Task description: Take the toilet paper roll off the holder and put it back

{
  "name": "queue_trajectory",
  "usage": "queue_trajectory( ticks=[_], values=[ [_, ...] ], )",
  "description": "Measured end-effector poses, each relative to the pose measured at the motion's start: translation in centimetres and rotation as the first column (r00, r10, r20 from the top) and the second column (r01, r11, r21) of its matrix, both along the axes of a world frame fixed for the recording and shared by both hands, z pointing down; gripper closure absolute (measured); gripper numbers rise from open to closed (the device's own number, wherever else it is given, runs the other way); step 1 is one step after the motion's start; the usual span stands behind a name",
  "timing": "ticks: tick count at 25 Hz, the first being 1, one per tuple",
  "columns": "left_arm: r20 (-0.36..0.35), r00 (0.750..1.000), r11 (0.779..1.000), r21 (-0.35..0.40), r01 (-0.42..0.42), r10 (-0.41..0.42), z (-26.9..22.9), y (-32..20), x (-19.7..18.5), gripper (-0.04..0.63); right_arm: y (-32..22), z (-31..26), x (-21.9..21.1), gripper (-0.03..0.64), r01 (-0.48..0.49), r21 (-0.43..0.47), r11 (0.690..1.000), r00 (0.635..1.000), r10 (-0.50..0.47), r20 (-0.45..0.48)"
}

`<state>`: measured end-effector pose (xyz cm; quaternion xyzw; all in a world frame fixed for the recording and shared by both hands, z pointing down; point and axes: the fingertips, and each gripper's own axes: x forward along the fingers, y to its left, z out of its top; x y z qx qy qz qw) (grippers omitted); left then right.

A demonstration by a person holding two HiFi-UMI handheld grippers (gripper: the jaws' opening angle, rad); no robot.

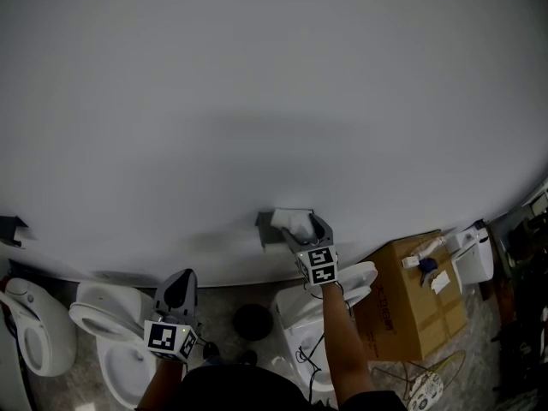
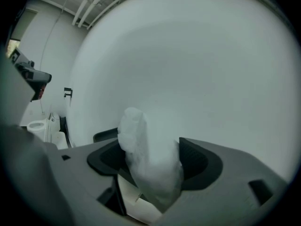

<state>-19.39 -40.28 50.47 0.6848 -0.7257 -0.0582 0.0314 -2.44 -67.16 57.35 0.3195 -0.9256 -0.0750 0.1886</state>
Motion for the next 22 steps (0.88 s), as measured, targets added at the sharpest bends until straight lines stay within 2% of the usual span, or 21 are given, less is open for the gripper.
queue_trajectory(
  ticks=[5,18,22],
  values=[
    [0.006,1.0,1.0,0.004,0.005,-0.005,-0.7,0.0,0.0,0.592,0.0,0.0,0.3,0.285,0.004,0.002,1.0,1.0,-0.004,-0.011],
    [0.012,1.0,1.0,0.014,0.002,-0.003,-1.3,0.1,0.2,0.592,0.5,-0.5,0.6,0.295,0.005,0.008,1.0,1.0,-0.005,-0.017],
    [0.007,1.0,1.0,0.013,-0.004,0.004,-0.8,0.3,0.2,0.592,0.7,-1.1,0.9,0.296,0.005,0.034,0.999,1.0,-0.005,-0.012]
  ],
)
